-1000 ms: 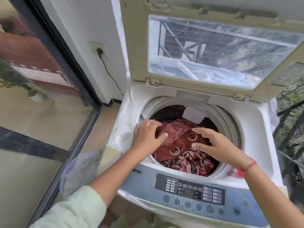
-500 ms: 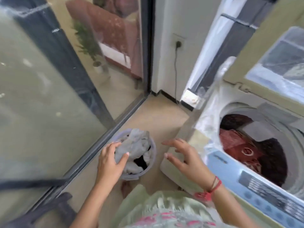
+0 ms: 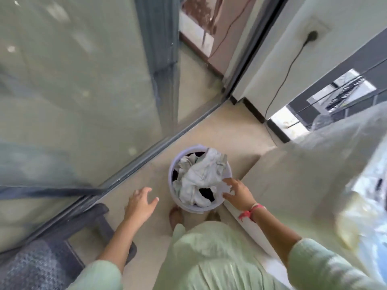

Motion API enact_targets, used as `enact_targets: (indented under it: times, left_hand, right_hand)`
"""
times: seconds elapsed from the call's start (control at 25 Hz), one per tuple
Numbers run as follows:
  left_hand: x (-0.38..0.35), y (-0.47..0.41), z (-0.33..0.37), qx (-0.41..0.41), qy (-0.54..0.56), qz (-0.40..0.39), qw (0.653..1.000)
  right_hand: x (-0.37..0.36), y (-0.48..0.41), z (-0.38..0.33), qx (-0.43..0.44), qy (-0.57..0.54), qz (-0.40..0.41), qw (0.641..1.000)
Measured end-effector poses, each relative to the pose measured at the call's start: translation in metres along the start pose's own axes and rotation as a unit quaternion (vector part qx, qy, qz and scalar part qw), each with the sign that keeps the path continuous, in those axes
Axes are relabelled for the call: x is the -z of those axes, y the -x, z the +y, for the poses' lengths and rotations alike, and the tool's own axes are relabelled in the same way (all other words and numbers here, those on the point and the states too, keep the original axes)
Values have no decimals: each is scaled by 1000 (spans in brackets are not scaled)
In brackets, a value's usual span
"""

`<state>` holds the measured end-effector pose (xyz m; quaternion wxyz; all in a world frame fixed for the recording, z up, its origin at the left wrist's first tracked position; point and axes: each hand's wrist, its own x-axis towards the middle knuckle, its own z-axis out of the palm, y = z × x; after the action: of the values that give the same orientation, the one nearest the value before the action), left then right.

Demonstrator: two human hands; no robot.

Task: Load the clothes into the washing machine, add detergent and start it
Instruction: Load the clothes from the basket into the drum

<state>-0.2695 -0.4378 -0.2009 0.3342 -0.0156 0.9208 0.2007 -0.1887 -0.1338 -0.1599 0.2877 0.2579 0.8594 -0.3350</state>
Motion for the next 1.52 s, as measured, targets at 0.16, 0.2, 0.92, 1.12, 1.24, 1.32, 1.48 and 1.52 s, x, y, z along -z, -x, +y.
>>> enact_targets:
  times: [0.16, 0.2, 0.92, 1.12, 1.24, 1.32, 1.48, 1.52]
  left_hand:
    - [-55, -53, 14, -79, -81, -67, 991]
    - [-67, -65, 20, -114, -98, -71, 986]
    - [-27, -114, 109, -272, -52, -91, 957]
    - [81, -73, 198, -368, -80, -117, 919]
    - [119, -34, 246, -430, -139, -118, 884]
    - [128, -11, 270, -431, -144, -154, 877]
    - [151, 27, 308, -411, 61, -345, 842]
    - [161, 39, 315, -407, 106, -381, 823]
  right_hand:
    - [-53, -89, 13, -187, -190, -33, 963]
    - [-64, -106, 16, -222, -239, -15, 945]
    - [-16, -74, -7, 39, -27, 241, 969]
    - [68, 33, -47, 149, 162, 364, 905]
    - [125, 88, -64, 216, 185, 495, 821]
    - [157, 121, -78, 260, 163, 585, 751]
    - [201, 166, -95, 322, 88, 685, 648]
    - [208, 171, -97, 334, 76, 692, 635]
